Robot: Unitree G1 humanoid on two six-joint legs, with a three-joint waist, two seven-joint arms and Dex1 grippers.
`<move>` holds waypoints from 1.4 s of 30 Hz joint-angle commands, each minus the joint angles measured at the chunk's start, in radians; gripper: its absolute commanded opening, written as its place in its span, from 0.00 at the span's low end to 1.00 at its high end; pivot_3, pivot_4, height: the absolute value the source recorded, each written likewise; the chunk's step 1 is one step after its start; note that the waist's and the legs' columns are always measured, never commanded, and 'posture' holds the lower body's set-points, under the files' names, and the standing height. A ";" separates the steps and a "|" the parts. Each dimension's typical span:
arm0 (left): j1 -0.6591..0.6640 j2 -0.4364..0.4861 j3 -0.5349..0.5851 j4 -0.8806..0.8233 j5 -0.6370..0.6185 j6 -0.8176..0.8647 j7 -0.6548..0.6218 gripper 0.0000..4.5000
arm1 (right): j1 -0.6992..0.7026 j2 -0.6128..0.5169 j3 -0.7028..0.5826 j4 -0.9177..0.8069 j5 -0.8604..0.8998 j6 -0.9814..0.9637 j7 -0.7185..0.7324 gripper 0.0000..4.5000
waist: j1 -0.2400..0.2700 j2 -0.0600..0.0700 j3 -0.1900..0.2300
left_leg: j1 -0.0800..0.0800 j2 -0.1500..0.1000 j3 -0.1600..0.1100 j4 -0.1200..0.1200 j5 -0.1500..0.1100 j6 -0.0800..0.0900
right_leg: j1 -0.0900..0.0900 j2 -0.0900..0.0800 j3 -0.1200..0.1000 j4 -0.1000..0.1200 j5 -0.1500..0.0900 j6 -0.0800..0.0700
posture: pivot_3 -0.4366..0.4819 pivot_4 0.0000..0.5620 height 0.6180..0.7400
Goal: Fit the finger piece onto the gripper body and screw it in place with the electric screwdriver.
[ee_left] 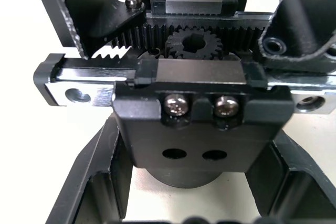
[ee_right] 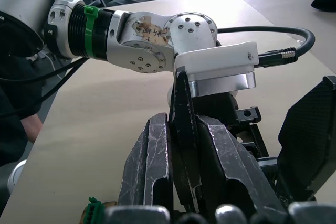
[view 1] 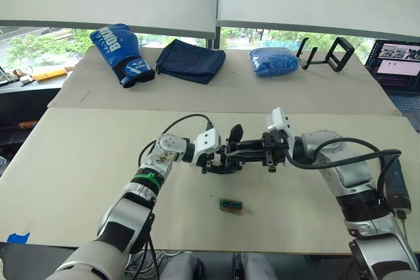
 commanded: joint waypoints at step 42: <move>0.029 0.018 0.018 -0.058 -0.004 0.016 0.009 0.52 | 0.043 -0.072 0.167 0.185 -0.170 0.075 -0.070 0.07 | -0.009 -0.006 -0.025 | 0.008 0.002 0.000 -0.004 -0.003 0.002 | 0.005 -0.003 0.002 -0.003 0.001 -0.002 | 0.48 0.27 1.00</move>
